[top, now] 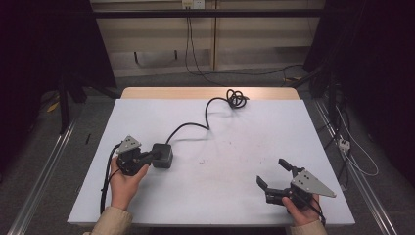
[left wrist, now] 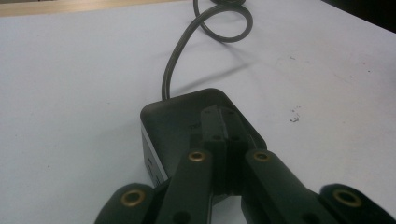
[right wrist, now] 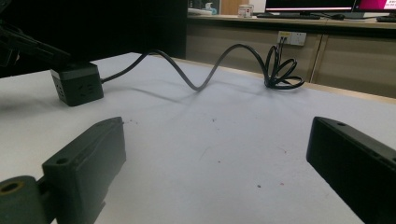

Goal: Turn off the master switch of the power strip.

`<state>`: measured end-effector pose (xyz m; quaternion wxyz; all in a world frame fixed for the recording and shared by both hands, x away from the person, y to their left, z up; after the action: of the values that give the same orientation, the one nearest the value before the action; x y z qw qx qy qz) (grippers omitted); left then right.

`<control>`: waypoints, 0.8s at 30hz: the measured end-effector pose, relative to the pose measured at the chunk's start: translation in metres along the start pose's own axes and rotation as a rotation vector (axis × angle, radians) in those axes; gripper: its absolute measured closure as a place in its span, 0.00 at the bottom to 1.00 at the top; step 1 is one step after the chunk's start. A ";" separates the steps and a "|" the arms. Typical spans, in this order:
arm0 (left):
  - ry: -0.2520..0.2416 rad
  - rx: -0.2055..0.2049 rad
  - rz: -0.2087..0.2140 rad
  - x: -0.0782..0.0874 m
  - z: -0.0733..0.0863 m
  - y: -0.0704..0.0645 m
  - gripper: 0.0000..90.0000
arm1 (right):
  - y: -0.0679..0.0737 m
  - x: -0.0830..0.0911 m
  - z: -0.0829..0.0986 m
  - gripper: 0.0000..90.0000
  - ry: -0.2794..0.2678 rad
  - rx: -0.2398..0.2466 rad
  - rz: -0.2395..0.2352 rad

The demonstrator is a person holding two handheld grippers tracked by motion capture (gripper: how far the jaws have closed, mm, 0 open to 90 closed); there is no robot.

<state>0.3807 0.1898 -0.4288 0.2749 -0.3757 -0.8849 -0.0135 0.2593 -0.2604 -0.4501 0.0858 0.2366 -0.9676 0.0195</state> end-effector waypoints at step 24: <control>-0.003 0.018 0.002 0.001 0.000 0.001 1.00 | 0.000 0.000 0.000 0.05 0.003 0.004 -0.002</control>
<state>0.3810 0.1907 -0.4284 0.2769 -0.3741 -0.8851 -0.0046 0.2593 -0.2606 -0.4499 0.0866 0.2378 -0.9672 0.0216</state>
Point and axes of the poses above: each handheld gripper's, and its own axes: x roughly backward along the jaws, z roughly out of its underside, y roughly to its left, the point moved 1 cm from there along -x, roughly forward along the jaws, and after that the axes turned 2 degrees about z, right-handed, at the moved point
